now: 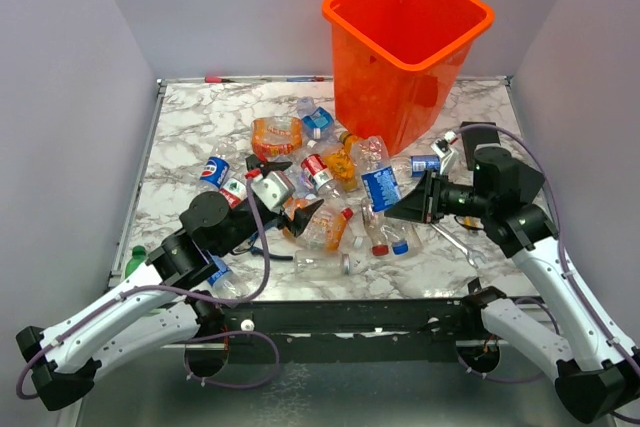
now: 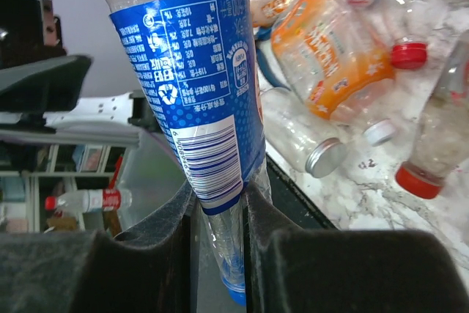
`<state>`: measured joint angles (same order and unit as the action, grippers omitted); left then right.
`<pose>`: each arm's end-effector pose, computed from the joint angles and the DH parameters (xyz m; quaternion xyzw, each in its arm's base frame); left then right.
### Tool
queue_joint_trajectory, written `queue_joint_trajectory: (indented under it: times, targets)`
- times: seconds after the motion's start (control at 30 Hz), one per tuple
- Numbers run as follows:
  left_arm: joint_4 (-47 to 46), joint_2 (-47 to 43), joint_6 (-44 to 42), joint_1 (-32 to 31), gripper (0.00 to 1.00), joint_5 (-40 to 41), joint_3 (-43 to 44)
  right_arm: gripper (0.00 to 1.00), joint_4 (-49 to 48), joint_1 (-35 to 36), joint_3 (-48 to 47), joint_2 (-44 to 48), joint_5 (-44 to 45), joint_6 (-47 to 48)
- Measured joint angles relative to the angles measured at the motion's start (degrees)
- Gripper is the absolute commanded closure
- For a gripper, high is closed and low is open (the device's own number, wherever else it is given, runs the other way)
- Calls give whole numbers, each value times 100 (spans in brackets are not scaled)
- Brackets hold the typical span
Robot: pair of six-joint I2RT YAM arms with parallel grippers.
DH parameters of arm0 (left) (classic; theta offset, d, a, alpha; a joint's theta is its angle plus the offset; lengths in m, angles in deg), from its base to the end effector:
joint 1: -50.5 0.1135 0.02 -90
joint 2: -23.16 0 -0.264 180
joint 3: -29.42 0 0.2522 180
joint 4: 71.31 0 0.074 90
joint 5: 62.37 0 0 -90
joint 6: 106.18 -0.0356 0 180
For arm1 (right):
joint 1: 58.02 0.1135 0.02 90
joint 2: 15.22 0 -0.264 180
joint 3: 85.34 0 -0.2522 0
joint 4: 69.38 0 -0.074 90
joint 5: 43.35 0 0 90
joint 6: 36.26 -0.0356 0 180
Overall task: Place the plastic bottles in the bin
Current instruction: Place the plastic bottle in the trash bin.
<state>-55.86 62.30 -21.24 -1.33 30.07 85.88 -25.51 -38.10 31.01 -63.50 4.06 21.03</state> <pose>0.1035 -0.1292 0.3588 0.3177 0.6187 -0.2715 0.6653 0.1568 0.0825 0.3296 -0.0953 0.8164 0.4910 0.2887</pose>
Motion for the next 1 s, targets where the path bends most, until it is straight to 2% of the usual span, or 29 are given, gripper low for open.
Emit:
queue_joint_trajectory:
  times: [0.17, 0.3, 0.43, 0.53, 0.77, 0.9, 1.0]
  targets:
    - [177, 2, -2055, -11, 1, 20, 0, 99, 9, 0, -7, -133, -518, -2]
    - [264, 164, -3620, -179, 1, 372, -35, 99, 68, 7, -55, -472, -831, 2]
    - [317, 402, -5125, -719, 1, 866, -98, 99, 140, 98, -186, -752, -997, 33]
    - [385, 706, -5917, -1128, 1, 1139, -28, 99, 136, 308, -310, -970, -1047, 39]
    - [470, 1401, -6743, -1537, 1, 1392, 433, 99, 258, 1163, -940, -1773, -903, 168]
    - [719, 1506, -7062, -1563, 1, 1565, 623, 99, 284, 1259, -1156, -1969, -846, 234]
    - [866, 1554, -7208, -1591, 11, 1646, 739, 99, 334, 1272, -1274, -2022, -848, 289]
